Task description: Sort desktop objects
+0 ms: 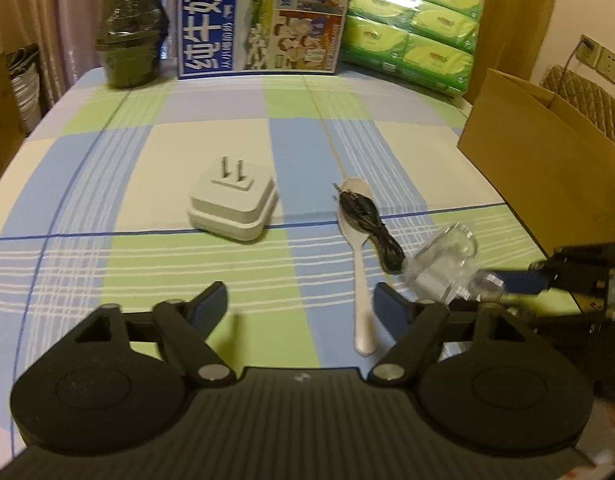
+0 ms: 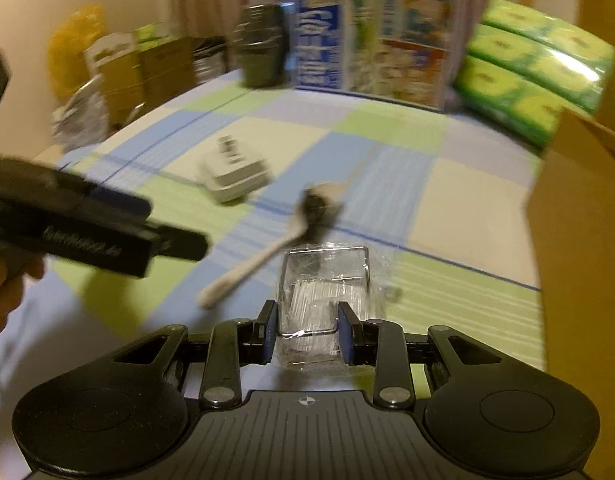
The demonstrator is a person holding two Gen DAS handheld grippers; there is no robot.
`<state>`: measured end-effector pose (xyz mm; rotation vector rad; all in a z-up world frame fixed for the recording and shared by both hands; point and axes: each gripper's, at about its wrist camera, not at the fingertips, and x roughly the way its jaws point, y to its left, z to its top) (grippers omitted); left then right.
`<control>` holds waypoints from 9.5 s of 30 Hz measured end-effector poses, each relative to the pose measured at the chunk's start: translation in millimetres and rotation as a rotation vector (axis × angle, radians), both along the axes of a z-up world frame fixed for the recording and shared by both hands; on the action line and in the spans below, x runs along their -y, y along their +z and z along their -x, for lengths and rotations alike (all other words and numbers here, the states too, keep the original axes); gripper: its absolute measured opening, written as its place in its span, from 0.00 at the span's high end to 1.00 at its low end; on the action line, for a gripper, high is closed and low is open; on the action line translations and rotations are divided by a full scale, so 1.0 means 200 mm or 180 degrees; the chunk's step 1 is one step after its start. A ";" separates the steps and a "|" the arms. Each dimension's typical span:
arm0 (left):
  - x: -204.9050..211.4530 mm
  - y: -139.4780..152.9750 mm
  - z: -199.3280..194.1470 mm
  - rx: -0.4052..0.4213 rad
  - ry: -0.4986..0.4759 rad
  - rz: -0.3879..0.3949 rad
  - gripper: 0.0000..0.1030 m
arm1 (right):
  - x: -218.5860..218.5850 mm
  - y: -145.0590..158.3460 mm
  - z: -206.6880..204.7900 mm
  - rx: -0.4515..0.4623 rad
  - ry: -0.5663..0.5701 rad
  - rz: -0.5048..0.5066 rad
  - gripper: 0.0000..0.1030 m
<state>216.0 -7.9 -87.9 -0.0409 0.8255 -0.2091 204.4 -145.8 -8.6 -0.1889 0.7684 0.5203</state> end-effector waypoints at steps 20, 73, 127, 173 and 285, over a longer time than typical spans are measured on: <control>0.33 -0.11 -0.33 -0.0043 -0.0311 0.0190 0.68 | 0.16 -0.02 -0.15 -0.0049 -0.0558 -0.0078 0.73; 0.33 0.12 0.63 -0.0116 0.0031 0.0272 0.91 | 0.20 0.27 0.57 0.0136 -0.0634 -0.0491 0.73; 1.07 0.64 1.01 0.0288 -0.0603 0.0586 0.91 | 1.00 0.76 1.13 0.0720 -0.1507 -0.0496 0.73; 1.50 0.67 0.18 0.0162 -0.0757 0.0680 0.92 | 1.34 0.81 0.31 0.0483 -0.1326 -0.0399 0.73; -0.24 0.48 0.84 0.0343 0.0671 -0.0134 0.01 | 0.16 0.66 0.69 0.0094 -0.0741 -0.0849 0.02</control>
